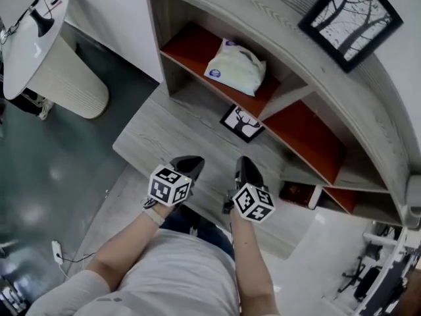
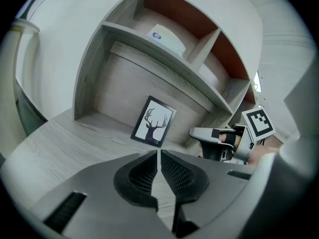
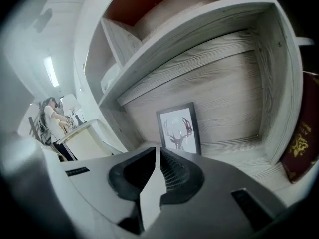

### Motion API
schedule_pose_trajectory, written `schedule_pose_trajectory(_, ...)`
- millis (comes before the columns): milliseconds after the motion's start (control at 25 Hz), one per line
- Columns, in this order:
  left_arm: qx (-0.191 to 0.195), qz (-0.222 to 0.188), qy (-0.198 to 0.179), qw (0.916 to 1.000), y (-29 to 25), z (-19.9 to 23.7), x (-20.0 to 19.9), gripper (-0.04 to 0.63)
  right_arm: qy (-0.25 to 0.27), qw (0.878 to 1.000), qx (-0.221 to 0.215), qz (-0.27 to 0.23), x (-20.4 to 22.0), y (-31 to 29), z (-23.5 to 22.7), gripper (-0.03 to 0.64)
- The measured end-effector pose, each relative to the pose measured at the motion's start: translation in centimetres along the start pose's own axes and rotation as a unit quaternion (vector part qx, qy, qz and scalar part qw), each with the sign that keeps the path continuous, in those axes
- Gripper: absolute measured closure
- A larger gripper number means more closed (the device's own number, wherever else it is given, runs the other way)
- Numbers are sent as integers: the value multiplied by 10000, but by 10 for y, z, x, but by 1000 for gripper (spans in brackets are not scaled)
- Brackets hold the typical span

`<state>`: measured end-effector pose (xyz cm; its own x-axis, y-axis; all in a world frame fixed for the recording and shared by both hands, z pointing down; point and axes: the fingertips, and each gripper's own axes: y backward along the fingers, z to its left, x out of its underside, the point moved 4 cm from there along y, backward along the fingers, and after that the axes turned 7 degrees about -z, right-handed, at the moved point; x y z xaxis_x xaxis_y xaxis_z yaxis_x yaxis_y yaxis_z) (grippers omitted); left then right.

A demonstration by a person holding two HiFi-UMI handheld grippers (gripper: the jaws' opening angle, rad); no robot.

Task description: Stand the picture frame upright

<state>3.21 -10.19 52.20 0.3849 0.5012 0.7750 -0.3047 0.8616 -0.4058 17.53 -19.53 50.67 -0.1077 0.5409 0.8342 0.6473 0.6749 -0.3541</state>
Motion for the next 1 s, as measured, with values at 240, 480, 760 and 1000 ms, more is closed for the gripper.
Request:
schedule_pose_trajectory(240, 302, -82, -303, 9991, 25, -9, -31, 566, 26, 9998, -121, -144, -9, 20, 33, 575)
schedule_pose_trajectory(480, 788, -63, -655, 9947, 46, -25, -55, 572, 35, 9990, -211, -389, -25, 47, 61, 575)
schedule_pose_trajectory(760, 1306, -23, -924, 9871, 68, -48, -76, 578, 94, 9970, -269, -717, -46, 78, 86, 575)
schedule_pose_trajectory(1000, 1650, -146, -1215, 9787, 82, -70, -107, 579, 389, 9937, -342, -998, -74, 103, 109, 575)
